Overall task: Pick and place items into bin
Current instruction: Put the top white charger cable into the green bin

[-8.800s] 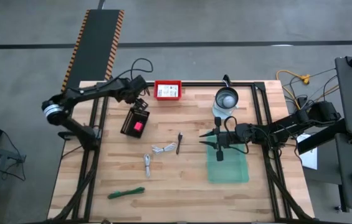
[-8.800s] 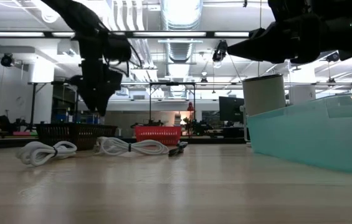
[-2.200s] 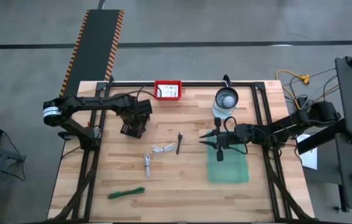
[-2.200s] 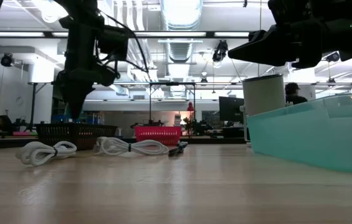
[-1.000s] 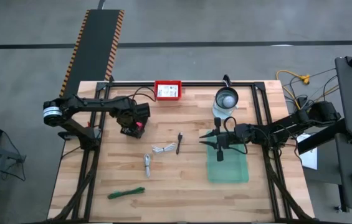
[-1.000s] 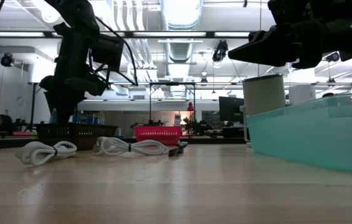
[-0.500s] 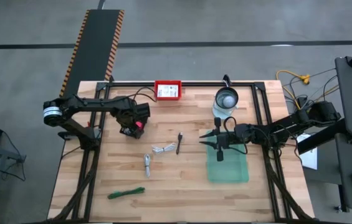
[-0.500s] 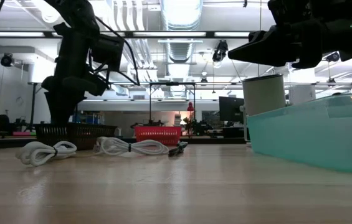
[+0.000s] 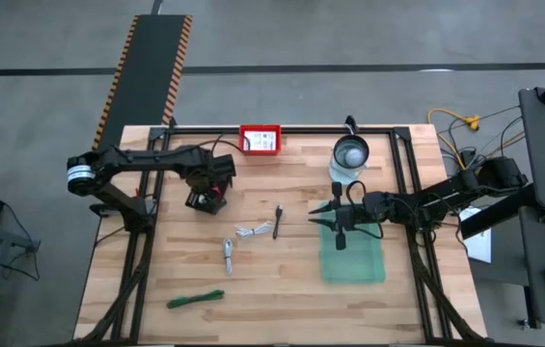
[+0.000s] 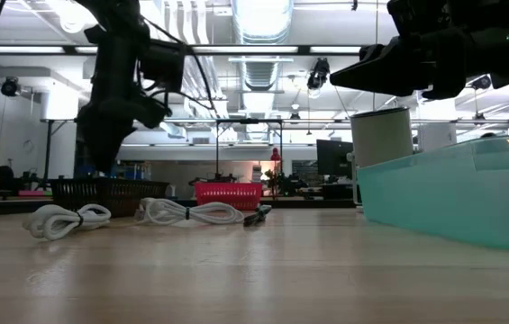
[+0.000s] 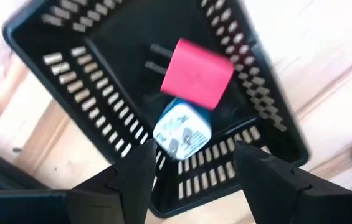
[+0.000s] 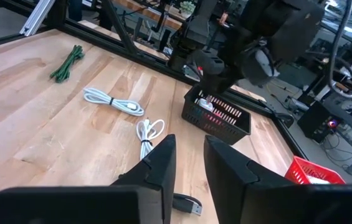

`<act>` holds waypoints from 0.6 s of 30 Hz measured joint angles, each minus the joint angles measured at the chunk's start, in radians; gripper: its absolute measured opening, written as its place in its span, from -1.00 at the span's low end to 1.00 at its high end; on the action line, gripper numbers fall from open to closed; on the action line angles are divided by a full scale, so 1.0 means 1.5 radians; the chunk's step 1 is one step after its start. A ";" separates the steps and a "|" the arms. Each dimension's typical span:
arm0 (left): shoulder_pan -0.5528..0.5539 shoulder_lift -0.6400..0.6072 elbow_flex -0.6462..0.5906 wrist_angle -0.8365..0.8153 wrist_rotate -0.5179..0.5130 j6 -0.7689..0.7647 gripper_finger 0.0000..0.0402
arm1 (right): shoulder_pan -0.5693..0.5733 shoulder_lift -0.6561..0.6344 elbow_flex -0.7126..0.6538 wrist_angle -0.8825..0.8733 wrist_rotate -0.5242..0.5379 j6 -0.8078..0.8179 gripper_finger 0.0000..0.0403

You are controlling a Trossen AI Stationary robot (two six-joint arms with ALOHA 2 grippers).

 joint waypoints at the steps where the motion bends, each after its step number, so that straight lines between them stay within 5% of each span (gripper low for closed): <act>1: 0.000 0.000 0.004 0.005 0.000 0.001 0.00 | 0.000 0.000 0.000 0.000 0.000 0.000 -0.64; 18: -0.076 0.000 0.025 0.177 0.037 0.188 0.00 | 0.000 0.000 0.000 0.000 0.000 -0.001 -0.64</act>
